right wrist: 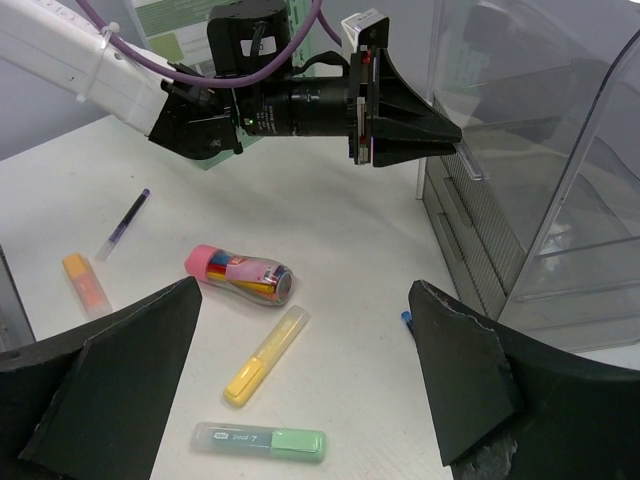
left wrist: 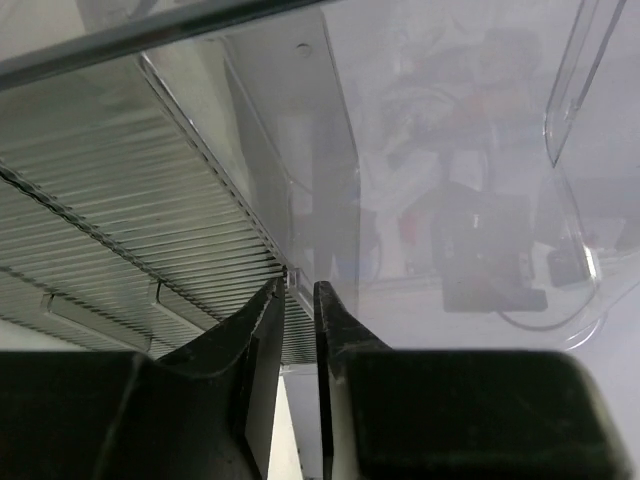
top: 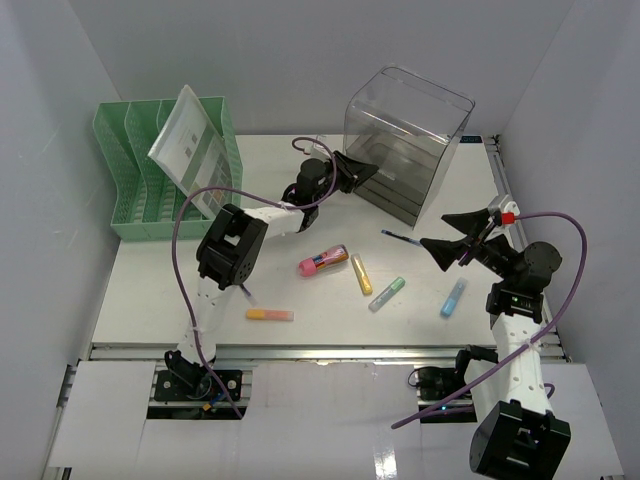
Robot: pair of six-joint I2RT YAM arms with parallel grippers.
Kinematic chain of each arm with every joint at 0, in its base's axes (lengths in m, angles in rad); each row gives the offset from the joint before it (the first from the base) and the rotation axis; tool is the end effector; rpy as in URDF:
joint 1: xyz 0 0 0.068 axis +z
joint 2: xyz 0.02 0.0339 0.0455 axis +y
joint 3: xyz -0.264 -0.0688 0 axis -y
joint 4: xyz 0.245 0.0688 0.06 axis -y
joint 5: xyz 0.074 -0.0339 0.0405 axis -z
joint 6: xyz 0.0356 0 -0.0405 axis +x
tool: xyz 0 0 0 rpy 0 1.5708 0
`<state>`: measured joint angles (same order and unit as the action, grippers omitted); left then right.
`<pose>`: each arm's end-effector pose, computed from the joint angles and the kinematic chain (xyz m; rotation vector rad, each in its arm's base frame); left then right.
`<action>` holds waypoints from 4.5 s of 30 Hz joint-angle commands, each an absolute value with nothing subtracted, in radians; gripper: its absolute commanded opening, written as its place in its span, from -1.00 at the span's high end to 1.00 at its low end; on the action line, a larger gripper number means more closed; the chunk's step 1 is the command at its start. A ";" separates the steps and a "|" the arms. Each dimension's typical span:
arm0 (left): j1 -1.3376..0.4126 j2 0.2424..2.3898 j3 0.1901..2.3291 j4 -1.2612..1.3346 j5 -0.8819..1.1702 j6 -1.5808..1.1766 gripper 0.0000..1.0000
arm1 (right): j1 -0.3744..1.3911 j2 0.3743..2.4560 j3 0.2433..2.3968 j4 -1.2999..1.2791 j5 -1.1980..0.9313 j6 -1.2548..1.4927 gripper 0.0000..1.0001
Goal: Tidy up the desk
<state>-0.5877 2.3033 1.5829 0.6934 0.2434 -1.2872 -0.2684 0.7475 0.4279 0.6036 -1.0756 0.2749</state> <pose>0.4353 -0.3003 0.1903 -0.4274 1.8151 -1.5868 0.1675 -0.0136 0.2984 -0.5746 1.3579 0.6933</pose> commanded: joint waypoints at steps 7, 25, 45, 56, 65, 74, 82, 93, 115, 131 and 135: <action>-0.590 2.242 1.533 0.774 0.259 -1.327 1.00 | -0.277 0.732 0.426 0.642 -1.060 0.283 -0.81; -0.574 1.939 1.349 0.790 0.348 -1.261 1.00 | -0.279 0.928 0.809 0.106 -1.129 0.196 -0.81; -0.574 1.844 1.333 0.798 0.390 -1.297 1.00 | -0.172 1.103 0.940 0.259 -0.938 0.637 -0.99; -0.571 1.824 1.309 0.807 0.397 -1.315 1.00 | -0.019 1.202 1.014 0.253 -0.730 0.546 -0.64; -0.564 1.821 1.300 0.817 0.403 -1.327 1.00 | -0.009 1.201 1.020 0.265 -0.726 0.503 -0.36; -0.557 1.822 1.301 0.821 0.402 -1.328 1.00 | -0.011 1.101 1.035 0.073 -0.805 0.253 -0.39; -0.553 1.810 1.303 0.811 0.405 -1.324 1.00 | -0.009 1.088 1.029 -0.047 -0.618 0.214 -0.42; -0.552 1.814 1.301 0.816 0.413 -1.331 1.00 | -0.011 1.222 1.037 0.114 -0.715 0.328 -0.41; -0.547 1.807 1.310 0.778 0.430 -1.328 0.54 | -0.018 1.243 0.981 0.461 -0.894 0.528 0.85; -0.532 1.376 1.020 0.372 0.419 -0.795 -0.83 | -0.079 1.239 1.021 0.593 -0.946 0.699 0.85; -0.531 1.250 1.000 0.122 0.325 -0.531 -0.84 | -0.093 1.240 1.016 0.706 -0.963 0.828 0.85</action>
